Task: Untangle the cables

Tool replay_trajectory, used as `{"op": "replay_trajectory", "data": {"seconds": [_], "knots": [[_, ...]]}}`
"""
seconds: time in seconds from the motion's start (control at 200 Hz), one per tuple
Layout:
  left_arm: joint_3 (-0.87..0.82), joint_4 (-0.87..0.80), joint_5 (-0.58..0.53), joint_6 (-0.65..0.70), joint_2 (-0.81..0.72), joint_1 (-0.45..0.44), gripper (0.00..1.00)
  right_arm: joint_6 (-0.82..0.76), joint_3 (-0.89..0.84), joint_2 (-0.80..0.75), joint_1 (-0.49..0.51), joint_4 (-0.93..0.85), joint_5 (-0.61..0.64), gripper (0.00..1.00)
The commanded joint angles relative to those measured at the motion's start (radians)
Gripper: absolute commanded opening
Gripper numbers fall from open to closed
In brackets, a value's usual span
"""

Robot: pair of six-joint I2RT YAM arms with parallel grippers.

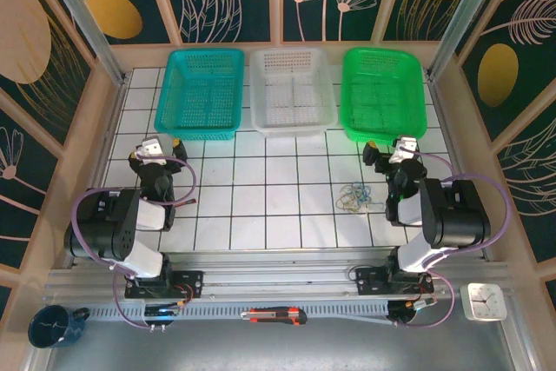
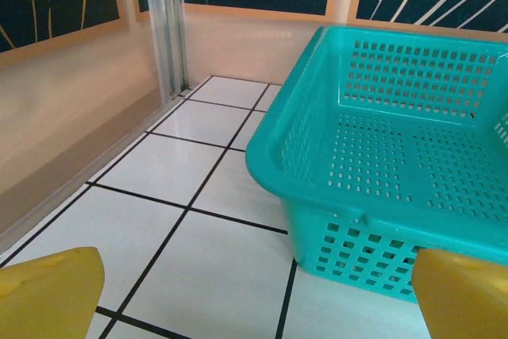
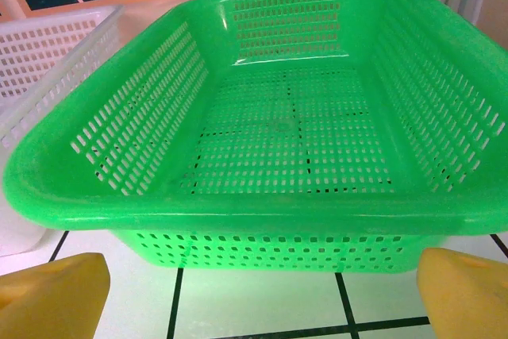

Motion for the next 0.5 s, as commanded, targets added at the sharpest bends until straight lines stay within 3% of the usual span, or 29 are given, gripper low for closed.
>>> {"op": "replay_trajectory", "data": {"seconds": [0.0,0.495], "knots": [[-0.006,0.053,-0.018,-0.017,-0.009,0.007,0.99,0.001,0.016,-0.002,-0.007,0.034,-0.014,0.99],[0.007,0.034,-0.017,-0.015,-0.001,0.007,0.99,0.004,0.017,-0.002,-0.009,0.034,-0.016,0.99]]}}
